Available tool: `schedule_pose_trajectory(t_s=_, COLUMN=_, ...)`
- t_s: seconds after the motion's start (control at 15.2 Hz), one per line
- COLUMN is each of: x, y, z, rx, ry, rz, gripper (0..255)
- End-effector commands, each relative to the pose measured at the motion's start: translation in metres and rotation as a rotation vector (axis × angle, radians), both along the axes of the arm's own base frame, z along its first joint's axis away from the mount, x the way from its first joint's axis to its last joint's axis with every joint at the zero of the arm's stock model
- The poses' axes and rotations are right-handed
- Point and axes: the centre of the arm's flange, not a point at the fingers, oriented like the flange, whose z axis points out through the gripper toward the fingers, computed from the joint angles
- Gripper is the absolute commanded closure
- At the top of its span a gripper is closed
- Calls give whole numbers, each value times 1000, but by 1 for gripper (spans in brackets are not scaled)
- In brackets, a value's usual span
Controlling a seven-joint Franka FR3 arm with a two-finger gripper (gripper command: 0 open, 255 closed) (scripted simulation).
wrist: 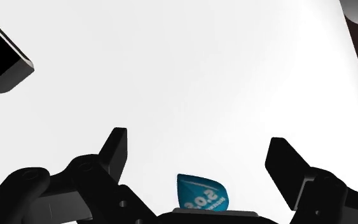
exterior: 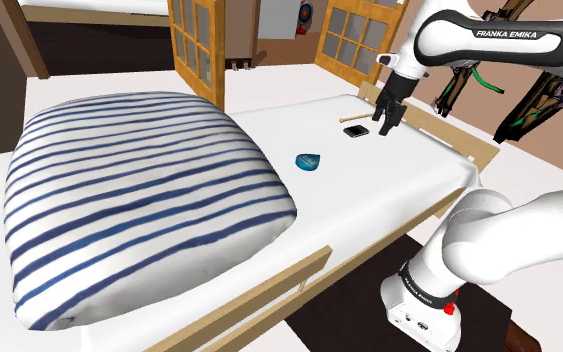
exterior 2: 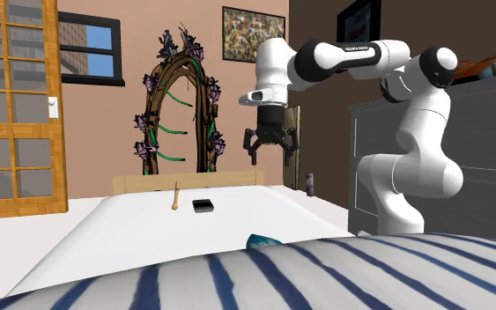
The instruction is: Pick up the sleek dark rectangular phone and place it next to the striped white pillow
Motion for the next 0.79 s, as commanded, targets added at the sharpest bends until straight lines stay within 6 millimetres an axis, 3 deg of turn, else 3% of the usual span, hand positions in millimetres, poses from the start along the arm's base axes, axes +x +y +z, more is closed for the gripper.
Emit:
schedule_pose_trajectory(t_s=0.0, x=11, y=-23, z=-12, rx=-7, ry=8, rz=90, gripper=0)
schedule_pose_trajectory(t_s=0.73, x=94, y=-127, z=-70, rx=-37, ry=54, rz=545, gripper=0)
